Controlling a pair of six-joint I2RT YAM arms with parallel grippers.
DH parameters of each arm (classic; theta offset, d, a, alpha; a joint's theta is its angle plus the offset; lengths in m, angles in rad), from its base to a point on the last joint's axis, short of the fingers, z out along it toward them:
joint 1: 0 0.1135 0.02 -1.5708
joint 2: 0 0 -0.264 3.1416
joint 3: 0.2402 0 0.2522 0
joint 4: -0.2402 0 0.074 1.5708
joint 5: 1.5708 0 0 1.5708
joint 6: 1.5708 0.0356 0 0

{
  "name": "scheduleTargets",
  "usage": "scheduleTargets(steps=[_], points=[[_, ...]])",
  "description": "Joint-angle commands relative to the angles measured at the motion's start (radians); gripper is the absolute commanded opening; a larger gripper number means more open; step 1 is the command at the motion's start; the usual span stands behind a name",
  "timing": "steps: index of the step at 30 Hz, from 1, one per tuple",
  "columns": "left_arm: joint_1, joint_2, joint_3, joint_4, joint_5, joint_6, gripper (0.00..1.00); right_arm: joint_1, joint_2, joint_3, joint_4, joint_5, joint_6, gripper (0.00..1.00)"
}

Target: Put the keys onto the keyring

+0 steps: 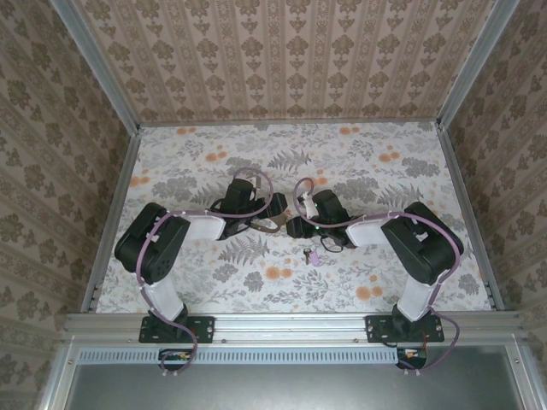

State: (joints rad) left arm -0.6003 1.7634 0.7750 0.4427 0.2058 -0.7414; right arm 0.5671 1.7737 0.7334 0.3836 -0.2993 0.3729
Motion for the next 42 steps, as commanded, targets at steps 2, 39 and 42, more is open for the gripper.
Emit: scheduleTargets(steps=[2,39,42], points=[[0.005,0.033,-0.003,-0.026,0.004,-0.014,1.0,0.024,0.039,0.057,-0.089,0.073,-0.055,0.47],[0.007,0.036,-0.002,-0.019,0.015,-0.019,1.0,0.047,0.108,0.159,-0.152,0.177,-0.143,0.21],[0.007,0.034,0.001,-0.021,0.017,-0.018,1.0,0.047,0.101,0.156,-0.147,0.16,-0.151,0.21]])
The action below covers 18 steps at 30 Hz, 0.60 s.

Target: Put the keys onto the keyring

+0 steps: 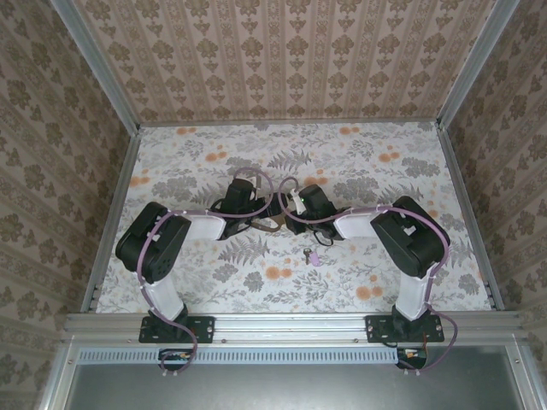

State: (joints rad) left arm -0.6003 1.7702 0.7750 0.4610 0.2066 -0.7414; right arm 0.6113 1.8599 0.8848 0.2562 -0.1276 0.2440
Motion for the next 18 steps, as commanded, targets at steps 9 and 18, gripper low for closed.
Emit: scheduleTargets(steps=[9,18], points=[[0.007,0.026,0.009,-0.045,0.019,-0.019,1.0,0.002,0.006,0.003,-0.029,-0.005,-0.032,0.0],[0.009,-0.067,0.024,-0.104,0.03,0.002,1.0,-0.007,-0.108,-0.028,-0.046,-0.046,-0.068,0.0]])
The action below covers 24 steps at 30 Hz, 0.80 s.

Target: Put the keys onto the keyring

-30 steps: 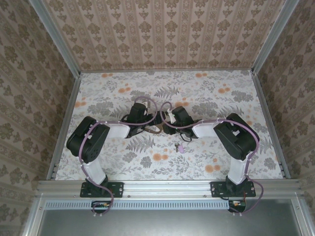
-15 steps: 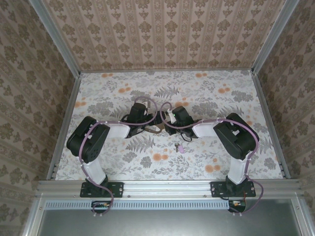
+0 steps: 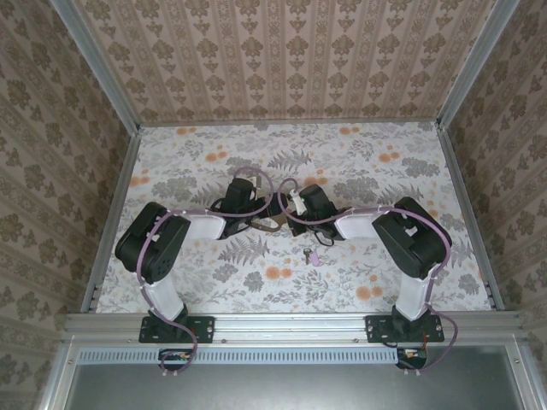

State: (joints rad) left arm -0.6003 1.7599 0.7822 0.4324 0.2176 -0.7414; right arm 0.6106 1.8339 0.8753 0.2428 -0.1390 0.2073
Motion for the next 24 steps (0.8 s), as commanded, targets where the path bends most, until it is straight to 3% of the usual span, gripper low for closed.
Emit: scheduleTargets(steps=[1,8,17,24], points=[[0.012,-0.083,0.023,-0.096,0.02,0.01,1.0,-0.011,-0.11,-0.023,-0.034,-0.048,-0.038,0.0],[0.029,-0.261,0.064,-0.261,0.007,0.085,1.0,-0.066,-0.266,-0.054,-0.019,-0.178,-0.057,0.0],[0.075,-0.416,0.006,-0.294,0.039,0.174,0.99,-0.139,-0.368,-0.094,0.033,-0.4,-0.054,0.0],[0.085,-0.435,-0.023,-0.311,0.069,0.206,0.93,-0.144,-0.361,-0.101,0.042,-0.394,-0.025,0.0]])
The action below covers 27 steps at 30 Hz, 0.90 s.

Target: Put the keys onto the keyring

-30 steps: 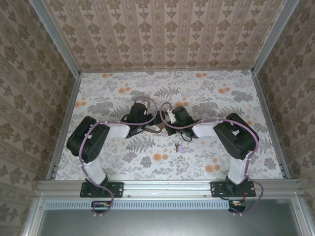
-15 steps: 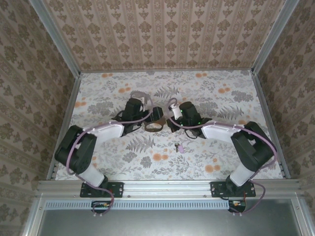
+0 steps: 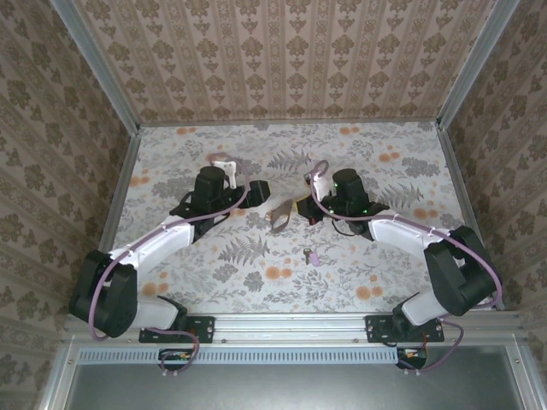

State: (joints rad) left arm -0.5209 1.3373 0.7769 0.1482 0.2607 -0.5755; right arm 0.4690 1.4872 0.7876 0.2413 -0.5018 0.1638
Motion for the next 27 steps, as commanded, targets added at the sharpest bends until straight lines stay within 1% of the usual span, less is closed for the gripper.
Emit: scheduleTargets(steps=[1,6,10,13,17,20,26,27], points=[[0.005,-0.009,-0.022,-0.026,0.026,0.04,0.94,-0.003,-0.005,-0.017,0.045,-0.013,0.027,0.0],[0.003,-0.008,-0.037,-0.027,0.026,0.034,0.95,-0.002,0.045,-0.066,0.07,0.091,0.08,0.0],[-0.003,-0.006,-0.042,-0.028,0.024,0.028,0.96,0.002,0.08,-0.128,0.128,0.129,0.135,0.0],[-0.01,-0.005,-0.042,-0.035,0.016,0.029,0.97,0.014,0.125,-0.158,0.179,0.132,0.169,0.0],[-0.02,0.007,-0.044,-0.03,0.012,0.03,0.98,0.043,0.198,-0.153,0.204,0.144,0.184,0.0],[-0.029,0.013,-0.046,-0.027,0.008,0.031,0.98,0.046,0.246,-0.146,0.214,0.148,0.193,0.0],[-0.043,0.012,-0.053,-0.015,0.006,0.022,0.99,0.046,0.273,-0.142,0.201,0.158,0.197,0.0],[-0.047,0.013,-0.054,-0.01,0.008,0.02,0.99,0.046,0.272,-0.144,0.199,0.162,0.201,0.04]])
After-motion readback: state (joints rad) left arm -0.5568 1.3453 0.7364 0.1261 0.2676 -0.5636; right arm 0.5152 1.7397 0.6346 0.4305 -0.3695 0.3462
